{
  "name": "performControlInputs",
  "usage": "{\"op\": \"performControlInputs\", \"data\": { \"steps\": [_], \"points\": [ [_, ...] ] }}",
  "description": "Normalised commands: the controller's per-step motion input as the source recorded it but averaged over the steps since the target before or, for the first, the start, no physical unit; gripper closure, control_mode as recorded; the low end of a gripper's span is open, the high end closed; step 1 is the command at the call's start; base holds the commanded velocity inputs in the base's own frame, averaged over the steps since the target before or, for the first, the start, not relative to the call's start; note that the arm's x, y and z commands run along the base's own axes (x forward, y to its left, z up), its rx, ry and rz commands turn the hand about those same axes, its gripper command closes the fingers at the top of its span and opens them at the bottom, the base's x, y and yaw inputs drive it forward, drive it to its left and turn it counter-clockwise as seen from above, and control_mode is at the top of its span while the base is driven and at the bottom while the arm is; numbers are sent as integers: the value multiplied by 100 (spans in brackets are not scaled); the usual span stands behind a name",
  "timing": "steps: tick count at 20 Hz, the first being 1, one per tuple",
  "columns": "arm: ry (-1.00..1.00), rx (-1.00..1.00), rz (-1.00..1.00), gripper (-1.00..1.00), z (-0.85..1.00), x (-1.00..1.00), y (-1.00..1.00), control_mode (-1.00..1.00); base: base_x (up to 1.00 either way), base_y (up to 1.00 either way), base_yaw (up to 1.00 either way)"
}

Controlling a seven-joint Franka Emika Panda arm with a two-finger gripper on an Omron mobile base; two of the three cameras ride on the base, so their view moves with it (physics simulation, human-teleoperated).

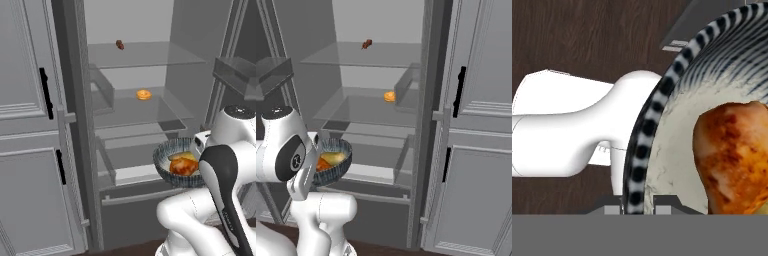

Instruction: Pick the chicken drumstick and cucumber from their plates and place them in the bowl. Then put the bowl in the fridge.

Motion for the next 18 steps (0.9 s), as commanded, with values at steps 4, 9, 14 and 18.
{"op": "performControlInputs", "data": {
  "steps": [4, 9, 14, 18],
  "points": [
    [0, 0, 0, 100, 0, 0, 0, 100, 60, 0, -5],
    [0, 0, 0, 100, 0, 0, 0, 100, 59, 0, -4],
    [0, 0, 0, 100, 0, 0, 0, 100, 25, 0, 0],
    [0, 0, 0, 100, 0, 0, 0, 100, 0, 0, 0]
  ]
}}
